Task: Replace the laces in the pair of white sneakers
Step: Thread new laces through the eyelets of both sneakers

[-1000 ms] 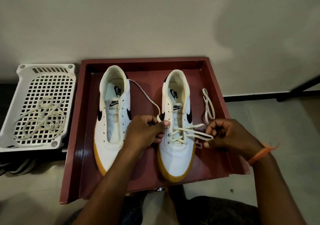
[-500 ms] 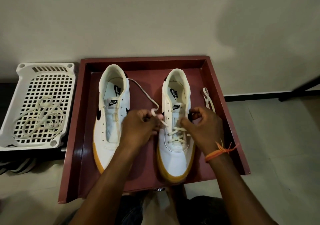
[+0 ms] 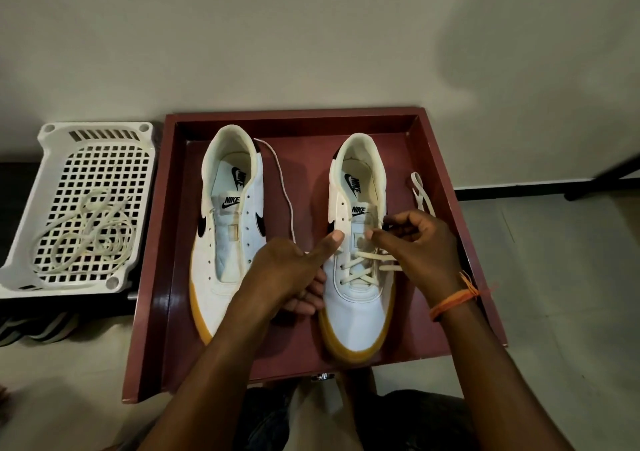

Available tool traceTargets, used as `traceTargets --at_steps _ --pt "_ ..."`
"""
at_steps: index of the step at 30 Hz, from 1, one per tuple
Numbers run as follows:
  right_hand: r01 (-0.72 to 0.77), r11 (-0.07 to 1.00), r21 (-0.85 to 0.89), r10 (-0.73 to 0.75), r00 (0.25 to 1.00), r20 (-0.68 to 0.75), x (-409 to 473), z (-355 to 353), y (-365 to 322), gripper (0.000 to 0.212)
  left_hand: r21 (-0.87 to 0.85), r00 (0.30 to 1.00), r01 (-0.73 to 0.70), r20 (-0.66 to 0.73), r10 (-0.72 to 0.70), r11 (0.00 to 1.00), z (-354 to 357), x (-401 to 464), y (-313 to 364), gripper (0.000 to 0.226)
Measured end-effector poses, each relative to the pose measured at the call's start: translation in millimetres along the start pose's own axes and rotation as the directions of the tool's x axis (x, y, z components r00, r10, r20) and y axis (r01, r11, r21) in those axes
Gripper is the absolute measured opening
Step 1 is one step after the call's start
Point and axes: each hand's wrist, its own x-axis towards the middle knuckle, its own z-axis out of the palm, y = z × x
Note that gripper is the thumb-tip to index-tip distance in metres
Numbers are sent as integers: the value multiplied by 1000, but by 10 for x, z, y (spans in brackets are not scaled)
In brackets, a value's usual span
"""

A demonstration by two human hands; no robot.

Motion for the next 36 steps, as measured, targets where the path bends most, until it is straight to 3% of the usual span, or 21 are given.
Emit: traceTargets --at_steps 3,7,10,12,14,16,20,22,28,30,33,35,36 --pt "-11 999 34 11 1000 13 0 -3 14 29 -58 995 -93 -31 92 994 42 4 13 67" --pt "-12 999 42 11 1000 14 -14 18 0 29 -27 935 -331 -142 324 943 115 69 -52 31" --pt "-3 1000 11 3 1000 14 -6 7 -19 25 -62 908 -398 -165 384 915 119 132 -81 15" --pt "12 1000 -9 -12 1000 14 -1 -12 -19 22 -106 864 -461 -281 418 881 61 160 -64 10" --pt "18 1000 -6 -18 1000 17 -4 -20 -23 22 -178 800 -519 -447 401 836 -57 186 -41 11" --pt "23 1000 -10 -23 1000 16 -6 -11 -23 20 -245 792 -530 -483 372 812 -142 206 -34 16" --pt "26 1000 -17 -26 1000 2 -5 -9 -25 20 -77 944 -271 -214 250 959 -46 123 -33 45" --pt "24 1000 -20 -24 1000 6 1 -13 -19 20 -81 971 -223 -101 215 971 21 64 -24 50" --pt "52 996 -68 -52 999 -1 -7 1 -38 16 16 860 -481 -188 475 877 99 155 -80 28" --pt "90 988 -128 -89 996 14 -8 -14 -51 13 60 801 -531 -290 524 845 61 163 -75 25" --pt "141 967 -213 -138 990 30 -16 -9 -63 13 -12 702 -606 -478 527 796 -52 204 -69 26" --pt "159 954 -254 -155 987 35 -19 -2 -62 15 -4 691 -615 -485 537 788 -38 195 -65 25" --pt "159 953 -257 -155 987 36 -22 -3 -67 15 -29 719 -596 -465 517 803 -8 191 -74 26"
